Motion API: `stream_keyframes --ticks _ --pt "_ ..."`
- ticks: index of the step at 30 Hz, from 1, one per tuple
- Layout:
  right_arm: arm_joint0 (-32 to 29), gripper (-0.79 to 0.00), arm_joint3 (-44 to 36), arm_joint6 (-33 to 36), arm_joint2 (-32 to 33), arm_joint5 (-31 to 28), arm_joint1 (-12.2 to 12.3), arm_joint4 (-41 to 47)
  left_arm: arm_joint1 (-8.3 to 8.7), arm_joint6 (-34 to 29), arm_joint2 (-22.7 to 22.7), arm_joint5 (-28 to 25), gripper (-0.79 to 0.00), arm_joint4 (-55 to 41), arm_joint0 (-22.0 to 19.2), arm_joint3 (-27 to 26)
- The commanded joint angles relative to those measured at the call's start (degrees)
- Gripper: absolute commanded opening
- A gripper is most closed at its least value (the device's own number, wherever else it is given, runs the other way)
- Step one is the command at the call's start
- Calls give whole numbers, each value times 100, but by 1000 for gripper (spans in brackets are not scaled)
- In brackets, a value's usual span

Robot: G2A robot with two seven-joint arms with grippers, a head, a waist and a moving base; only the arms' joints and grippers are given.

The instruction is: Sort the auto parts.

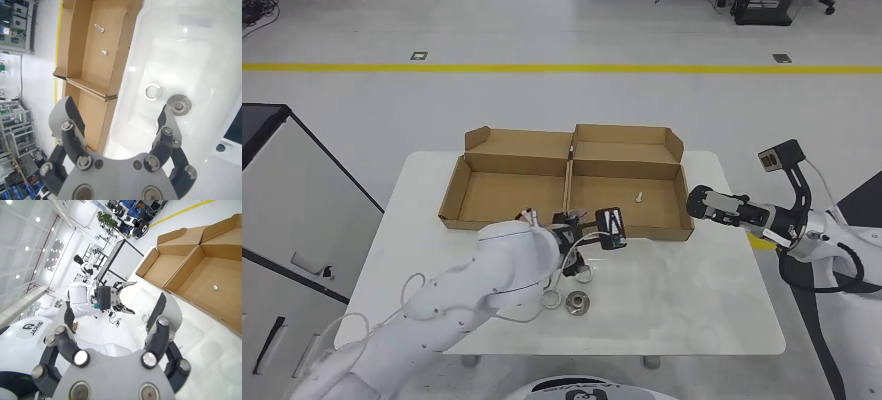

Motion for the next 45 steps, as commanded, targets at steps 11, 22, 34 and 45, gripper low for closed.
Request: stream_keyframes --ticks 11,22,34,45 --pt "0 0 0 0 0 0 0 0 -85 -339 689 341 0 -477 -395 637" --pt "0 0 0 0 0 0 0 0 48 -542 1022 544 0 -889 -270 616" --pt "0 0 0 0 0 0 0 0 93 -554 964 590 0 -998 -214 488" --pt "0 0 0 0 0 0 0 0 108 -374 862 586 0 -1150 -173 593"
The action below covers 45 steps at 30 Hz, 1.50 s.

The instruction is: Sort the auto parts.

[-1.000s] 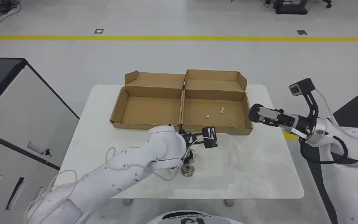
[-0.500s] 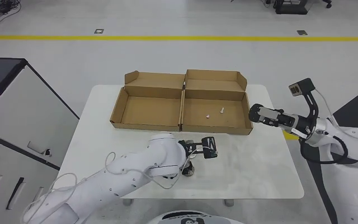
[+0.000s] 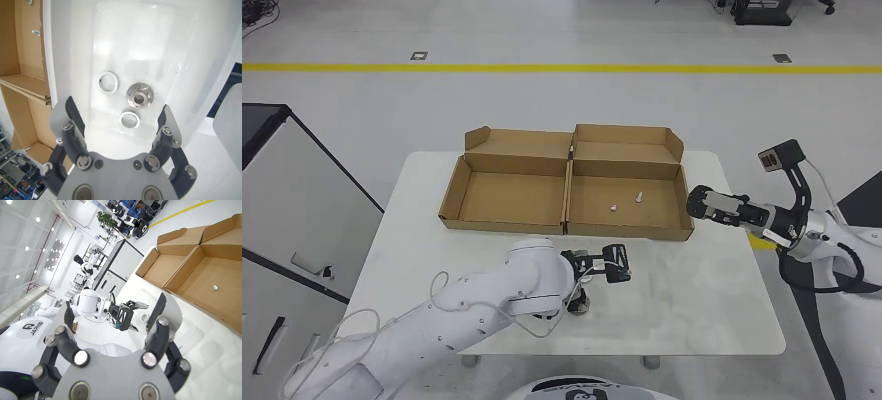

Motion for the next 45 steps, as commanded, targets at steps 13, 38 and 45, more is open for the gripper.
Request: stream_keyframes --ticks 13,38,45 --pt "0 0 0 0 0 0 0 0 -204 -593 594 434 0 -1389 -1033 632" --pt "0 0 0 0 0 0 0 0 -551 -593 1800 865 -262 -1582 -1698 1338" --pt "0 0 0 0 0 0 0 0 -501 -593 1936 906 -243 -1609 -1722 1270"
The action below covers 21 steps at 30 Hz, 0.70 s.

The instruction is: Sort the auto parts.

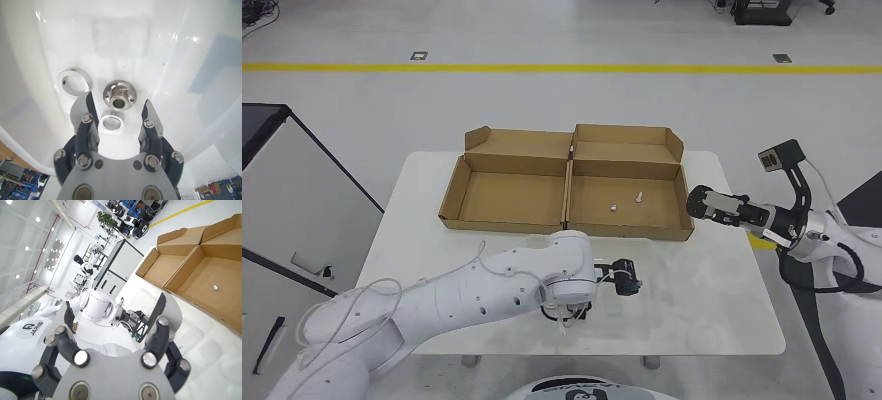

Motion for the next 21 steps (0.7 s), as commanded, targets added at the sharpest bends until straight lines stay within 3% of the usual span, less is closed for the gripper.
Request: stream_keyframes --ticks 1,7,21 --pt "0 0 0 0 0 0 0 0 12 0 47 -3 -256 30 -3 -27" --pt "0 0 0 0 0 0 0 0 5 0 91 15 -397 88 22 -32" --pt "0 0 0 0 0 0 0 0 -17 0 10 144 -425 236 107 6"
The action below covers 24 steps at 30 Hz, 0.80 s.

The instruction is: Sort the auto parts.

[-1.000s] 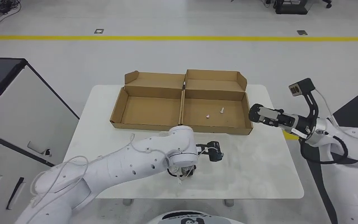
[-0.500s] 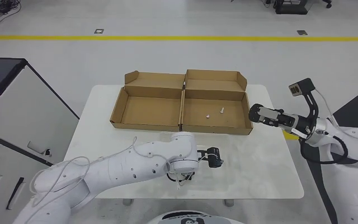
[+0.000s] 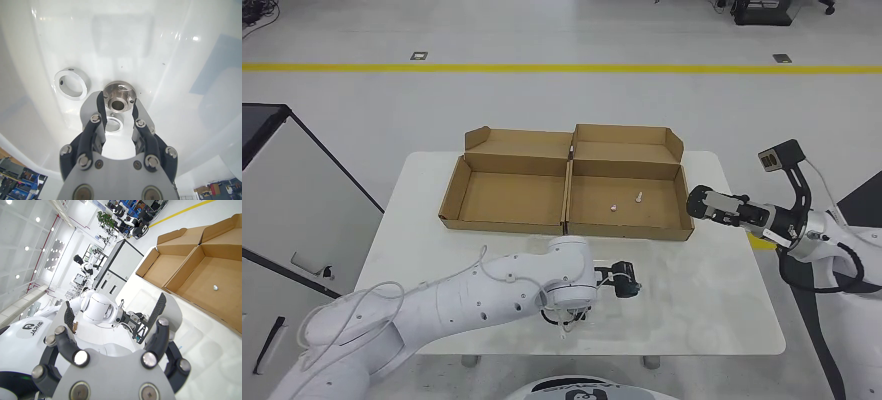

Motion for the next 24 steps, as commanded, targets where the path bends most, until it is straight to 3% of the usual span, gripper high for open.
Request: stream_keyframes --ticks 1,15,24 --pt "0 0 0 0 0 0 0 0 -6 0 5 25 -431 20 0 9" --pt "0 0 0 0 0 0 0 0 -22 0 -45 295 -434 109 -51 72" --pt "0 0 0 0 0 0 0 0 20 0 44 150 -440 8 -61 46"
